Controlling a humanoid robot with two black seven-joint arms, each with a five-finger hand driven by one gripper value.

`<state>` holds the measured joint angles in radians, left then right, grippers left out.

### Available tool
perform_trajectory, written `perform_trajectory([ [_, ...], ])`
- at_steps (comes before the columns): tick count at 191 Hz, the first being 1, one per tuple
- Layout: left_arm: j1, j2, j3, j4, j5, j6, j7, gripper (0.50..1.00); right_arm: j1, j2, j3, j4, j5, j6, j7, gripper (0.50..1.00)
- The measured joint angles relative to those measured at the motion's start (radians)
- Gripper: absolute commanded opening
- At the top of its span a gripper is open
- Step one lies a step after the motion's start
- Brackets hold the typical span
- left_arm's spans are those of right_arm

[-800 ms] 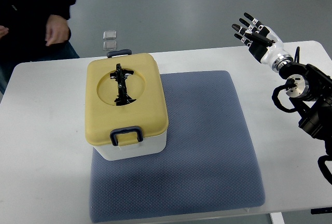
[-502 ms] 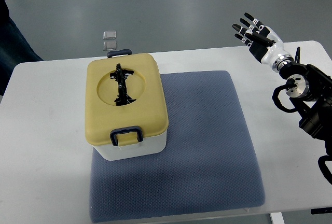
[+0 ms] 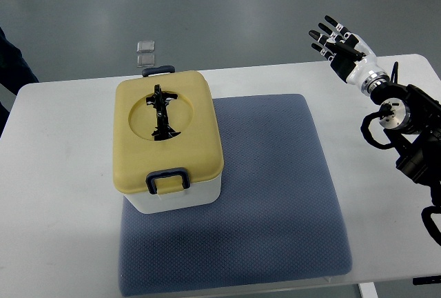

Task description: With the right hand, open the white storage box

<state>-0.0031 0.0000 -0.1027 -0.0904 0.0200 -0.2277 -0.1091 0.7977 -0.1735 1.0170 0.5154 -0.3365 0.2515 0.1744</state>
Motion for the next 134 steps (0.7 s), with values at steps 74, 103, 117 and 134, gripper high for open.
perform_trajectory([
  [74,0.000,0.000,0.000,0.000,0.000,0.000,0.000,1.000,0.000,0.011,-0.001,-0.002,0.001,-0.005,0.034,0.926],
  [103,0.000,0.000,0.001,0.000,0.000,0.000,0.000,1.000,0.000,0.008,-0.002,-0.004,0.001,-0.010,0.044,0.928],
  [117,0.000,0.000,0.001,0.000,0.000,0.000,0.000,1.000,0.000,0.003,-0.006,-0.005,0.000,-0.007,0.045,0.928],
  [134,0.000,0.000,0.001,0.000,0.000,0.000,0.000,1.000,-0.001,-0.004,-0.010,-0.005,-0.006,-0.004,0.045,0.928],
])
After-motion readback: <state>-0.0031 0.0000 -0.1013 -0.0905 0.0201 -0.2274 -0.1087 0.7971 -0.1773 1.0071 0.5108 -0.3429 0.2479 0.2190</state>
